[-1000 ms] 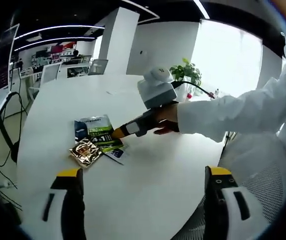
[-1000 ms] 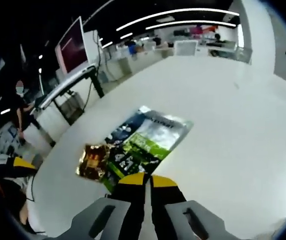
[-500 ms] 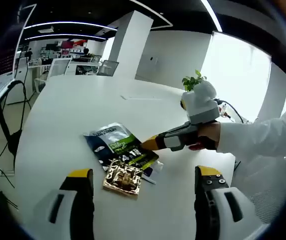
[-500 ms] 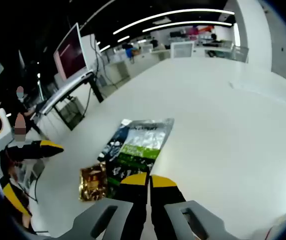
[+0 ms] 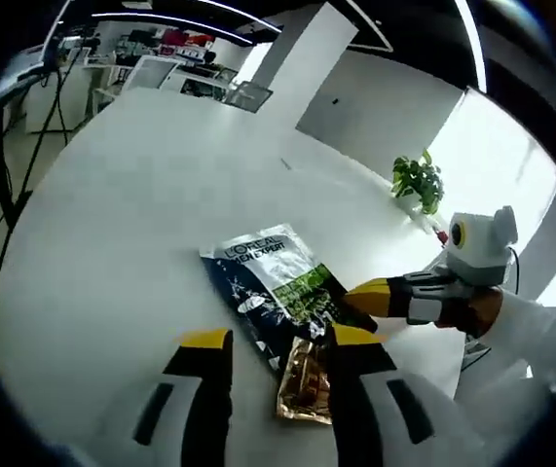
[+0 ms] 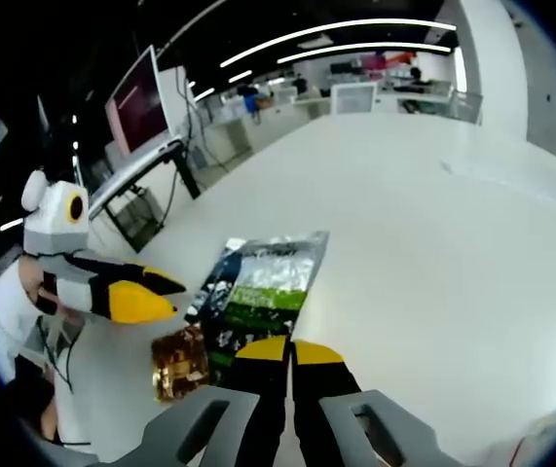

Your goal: Arrange the skincare products in the storage area until every visible bottle or jar stands upright without overlapping.

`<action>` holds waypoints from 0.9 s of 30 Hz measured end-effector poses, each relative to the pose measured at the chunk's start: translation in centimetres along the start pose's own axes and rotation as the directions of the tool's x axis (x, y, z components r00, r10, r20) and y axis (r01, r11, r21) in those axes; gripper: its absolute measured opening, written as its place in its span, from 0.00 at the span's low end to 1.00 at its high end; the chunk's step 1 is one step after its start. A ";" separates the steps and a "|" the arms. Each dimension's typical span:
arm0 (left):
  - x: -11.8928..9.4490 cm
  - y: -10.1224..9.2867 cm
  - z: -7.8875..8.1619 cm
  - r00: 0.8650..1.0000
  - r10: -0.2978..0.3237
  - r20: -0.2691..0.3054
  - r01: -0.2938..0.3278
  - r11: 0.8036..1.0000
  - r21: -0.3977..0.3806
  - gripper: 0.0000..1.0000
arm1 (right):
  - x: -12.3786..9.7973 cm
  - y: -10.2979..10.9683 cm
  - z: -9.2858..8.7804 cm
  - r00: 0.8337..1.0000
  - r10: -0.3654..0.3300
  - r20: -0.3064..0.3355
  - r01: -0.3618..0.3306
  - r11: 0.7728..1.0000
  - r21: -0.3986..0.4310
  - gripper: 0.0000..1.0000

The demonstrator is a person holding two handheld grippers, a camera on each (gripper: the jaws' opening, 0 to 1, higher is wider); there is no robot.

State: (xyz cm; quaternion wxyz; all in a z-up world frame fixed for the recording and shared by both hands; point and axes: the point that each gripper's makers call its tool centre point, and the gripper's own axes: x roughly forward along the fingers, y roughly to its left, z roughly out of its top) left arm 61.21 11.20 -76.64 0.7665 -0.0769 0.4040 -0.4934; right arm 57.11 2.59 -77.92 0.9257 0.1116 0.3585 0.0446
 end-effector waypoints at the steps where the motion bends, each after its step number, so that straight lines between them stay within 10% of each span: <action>1: 0.2 0.0 -0.1 1.000 -0.003 -0.003 0.003 1.000 -0.008 0.28 | 0.2 -0.2 0.1 1.000 0.001 -0.001 -0.001 1.000 0.001 0.00; 12: 0.9 1.4 -0.6 1.000 -0.004 -0.002 0.004 0.983 -0.182 0.00 | 0.1 -0.1 -0.5 1.000 0.017 -0.005 -0.017 1.000 0.015 0.00; 23: 0.4 1.3 -0.4 0.998 0.054 0.034 -0.049 0.991 -0.128 0.00 | 0.1 0.2 0.9 0.999 0.029 0.043 -0.030 1.000 0.011 0.00; 27: 0.0 1.5 1.8 0.988 0.060 0.139 -0.048 0.995 -0.083 0.00 | -0.1 0.3 1.9 0.996 0.025 0.082 -0.023 0.999 -0.029 0.00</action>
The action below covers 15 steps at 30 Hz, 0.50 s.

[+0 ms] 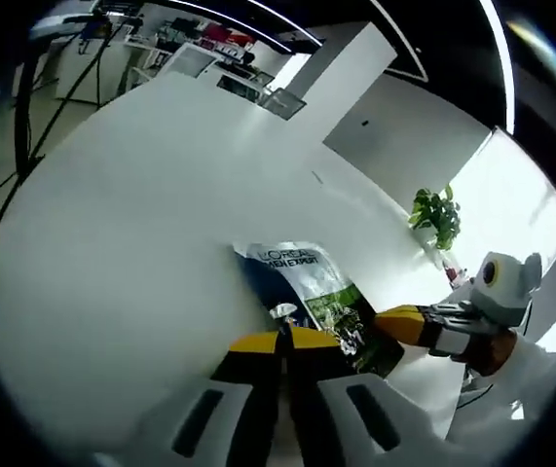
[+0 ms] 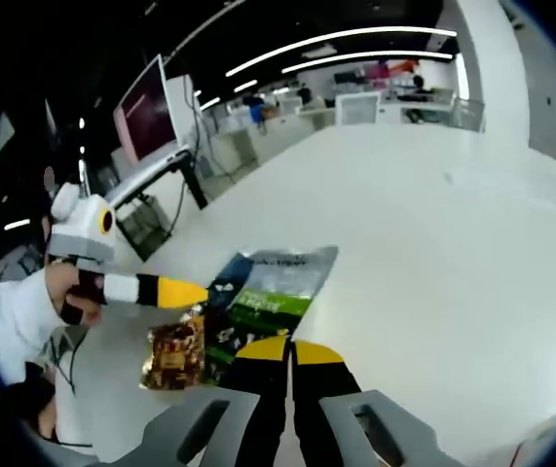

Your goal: Arrange the skincare products in the storage area until every visible bottle or jar stands upright without overlapping.

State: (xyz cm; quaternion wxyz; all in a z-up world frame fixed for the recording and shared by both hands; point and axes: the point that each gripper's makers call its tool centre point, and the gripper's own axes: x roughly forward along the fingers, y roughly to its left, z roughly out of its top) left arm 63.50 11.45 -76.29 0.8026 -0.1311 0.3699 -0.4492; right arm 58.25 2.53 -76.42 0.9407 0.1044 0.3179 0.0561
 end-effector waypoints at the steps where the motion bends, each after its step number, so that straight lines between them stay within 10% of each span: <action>1: -0.1 -0.1 0.5 1.000 -0.002 0.029 0.001 1.000 0.024 0.00 | -0.1 0.0 0.7 0.999 -0.002 0.036 0.003 1.000 -0.025 0.00; 15: -1.4 -1.9 2.4 0.973 -0.015 0.231 -0.025 0.986 0.167 0.00 | -3.3 2.8 7.4 0.965 0.044 0.257 0.030 0.960 -0.279 0.00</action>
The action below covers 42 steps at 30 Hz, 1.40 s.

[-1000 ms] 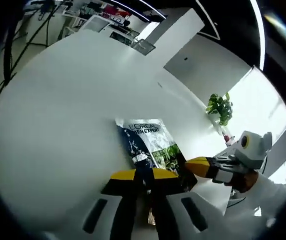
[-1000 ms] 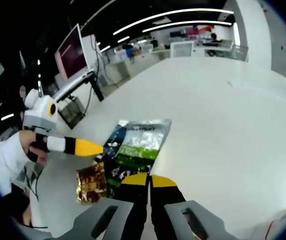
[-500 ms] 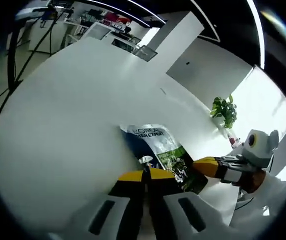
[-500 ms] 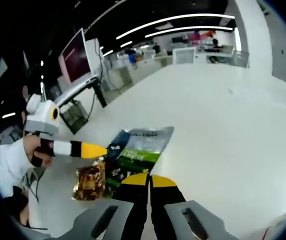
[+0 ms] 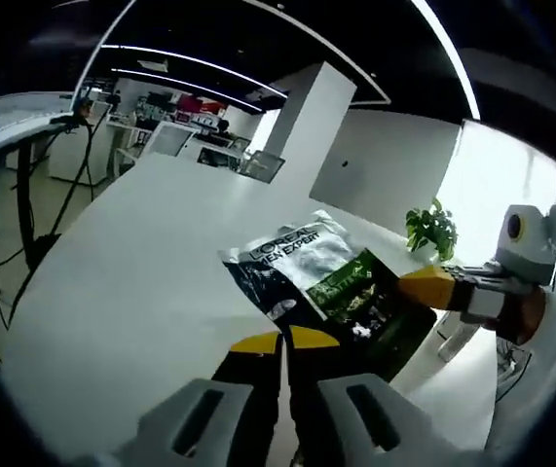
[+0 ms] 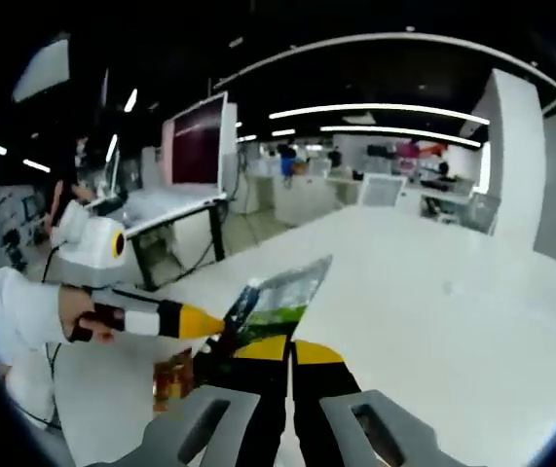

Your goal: Arrange the skincare products in the storage area until every visible bottle or jar stands upright without overlapping.

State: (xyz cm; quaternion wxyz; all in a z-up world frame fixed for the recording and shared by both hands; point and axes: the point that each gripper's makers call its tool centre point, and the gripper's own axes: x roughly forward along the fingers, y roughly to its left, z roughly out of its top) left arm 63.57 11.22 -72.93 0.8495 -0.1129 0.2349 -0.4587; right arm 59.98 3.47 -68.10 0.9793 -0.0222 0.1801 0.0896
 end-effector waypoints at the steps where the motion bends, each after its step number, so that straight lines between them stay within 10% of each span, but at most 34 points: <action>1: 0.0 -0.1 0.4 1.000 0.003 0.022 -0.003 1.000 0.014 0.00 | -0.1 0.2 0.5 1.000 0.012 0.020 -0.012 1.000 -0.012 0.00; 7: 0.5 -0.5 1.6 0.998 -0.020 0.057 0.019 1.000 0.014 0.00 | -1.0 -0.6 1.1 1.000 -0.020 0.013 0.021 0.998 -0.059 0.00; 21: 2.6 -5.0 -1.3 0.992 -0.125 -0.009 0.125 0.992 -0.007 0.00 | -6.0 -3.5 -0.4 0.993 -0.114 -0.026 0.115 0.993 0.007 0.00; 42: 3.0 -11.3 -7.4 0.954 -0.234 -0.185 0.241 0.970 0.015 0.00 | -12.1 -5.8 -9.5 0.943 -0.193 -0.271 0.201 0.980 0.004 0.00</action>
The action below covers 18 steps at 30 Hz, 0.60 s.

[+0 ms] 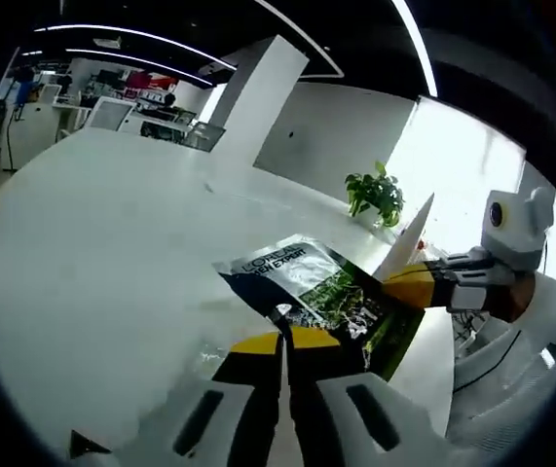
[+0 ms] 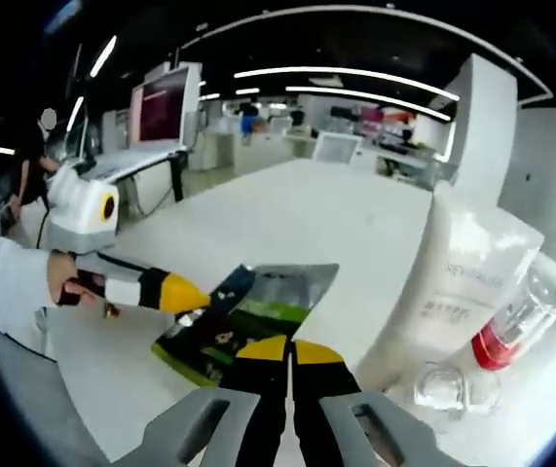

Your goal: Arrange the skincare products in the storage area until every visible bottle or jar stands upright without overlapping.

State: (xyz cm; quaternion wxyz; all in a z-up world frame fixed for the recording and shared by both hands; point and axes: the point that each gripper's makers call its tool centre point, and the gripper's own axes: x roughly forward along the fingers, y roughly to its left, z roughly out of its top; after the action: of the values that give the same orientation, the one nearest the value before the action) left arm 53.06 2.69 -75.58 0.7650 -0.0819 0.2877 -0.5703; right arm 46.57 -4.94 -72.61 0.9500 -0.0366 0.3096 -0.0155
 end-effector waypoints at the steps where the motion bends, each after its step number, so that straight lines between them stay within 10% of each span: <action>1: 0.0 -0.2 -0.2 1.000 -0.002 -0.006 0.002 1.000 0.003 0.00 | 0.0 0.0 -0.4 1.000 -0.002 -0.013 0.002 1.000 -0.010 0.00; 18: 0.6 -2.2 -2.5 0.997 -0.023 -0.075 0.024 0.999 0.021 0.00 | 0.6 -0.7 -6.1 0.985 -0.018 -0.173 0.009 0.999 -0.052 0.00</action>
State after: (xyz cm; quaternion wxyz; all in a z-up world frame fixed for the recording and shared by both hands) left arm 50.01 1.84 -76.81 0.7477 -0.0552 0.3089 -0.5852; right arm 43.45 -6.08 -77.87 0.9181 -0.0612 0.3912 -0.0172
